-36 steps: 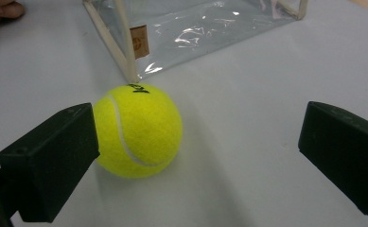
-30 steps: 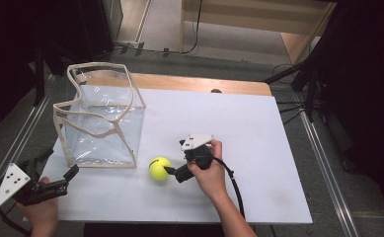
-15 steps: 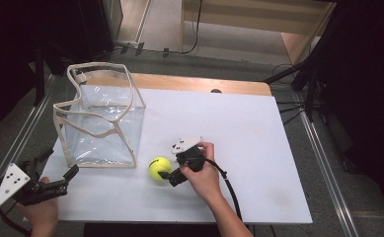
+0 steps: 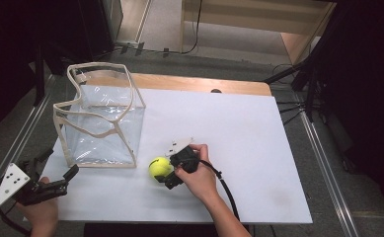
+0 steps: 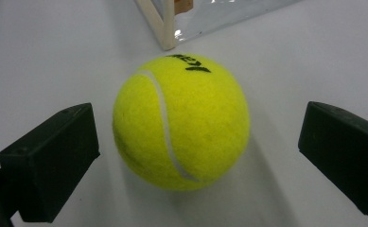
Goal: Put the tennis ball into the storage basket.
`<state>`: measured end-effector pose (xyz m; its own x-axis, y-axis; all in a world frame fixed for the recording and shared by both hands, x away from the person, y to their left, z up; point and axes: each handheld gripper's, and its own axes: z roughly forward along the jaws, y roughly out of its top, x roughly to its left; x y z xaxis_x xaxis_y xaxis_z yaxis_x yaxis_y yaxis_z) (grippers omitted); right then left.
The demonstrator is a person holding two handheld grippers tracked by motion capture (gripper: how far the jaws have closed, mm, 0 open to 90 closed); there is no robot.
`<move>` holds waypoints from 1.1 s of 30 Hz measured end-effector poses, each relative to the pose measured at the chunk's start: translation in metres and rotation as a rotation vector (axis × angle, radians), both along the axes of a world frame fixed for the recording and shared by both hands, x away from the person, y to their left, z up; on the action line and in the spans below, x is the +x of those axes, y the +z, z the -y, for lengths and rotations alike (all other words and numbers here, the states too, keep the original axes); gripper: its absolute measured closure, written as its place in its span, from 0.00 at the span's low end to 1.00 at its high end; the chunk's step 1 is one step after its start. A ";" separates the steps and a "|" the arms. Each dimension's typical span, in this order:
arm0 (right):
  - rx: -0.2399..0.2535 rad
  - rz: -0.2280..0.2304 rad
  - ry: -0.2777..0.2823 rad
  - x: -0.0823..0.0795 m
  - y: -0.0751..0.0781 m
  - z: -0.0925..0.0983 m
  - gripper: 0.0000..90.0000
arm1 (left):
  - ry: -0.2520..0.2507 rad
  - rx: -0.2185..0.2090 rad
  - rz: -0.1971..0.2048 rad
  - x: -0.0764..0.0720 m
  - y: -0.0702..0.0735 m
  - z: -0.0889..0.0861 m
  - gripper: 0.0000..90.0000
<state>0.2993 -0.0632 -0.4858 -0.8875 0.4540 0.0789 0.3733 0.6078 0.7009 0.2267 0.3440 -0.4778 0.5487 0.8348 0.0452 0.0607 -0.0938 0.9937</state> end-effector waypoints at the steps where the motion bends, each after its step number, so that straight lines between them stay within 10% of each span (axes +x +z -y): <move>1: -0.008 -0.004 0.002 0.000 0.000 -0.001 0.00 | 0.000 -0.001 0.000 0.000 0.000 0.000 0.06; 33: -0.122 -0.003 0.049 0.001 -0.009 -0.023 0.22 | -0.002 -0.006 0.001 0.000 0.000 0.000 0.06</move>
<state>0.3007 -0.0397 -0.4945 -0.9086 0.4168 0.0282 0.3430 0.7057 0.6199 0.2268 0.3443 -0.4779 0.5499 0.8342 0.0407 0.0592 -0.0876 0.9944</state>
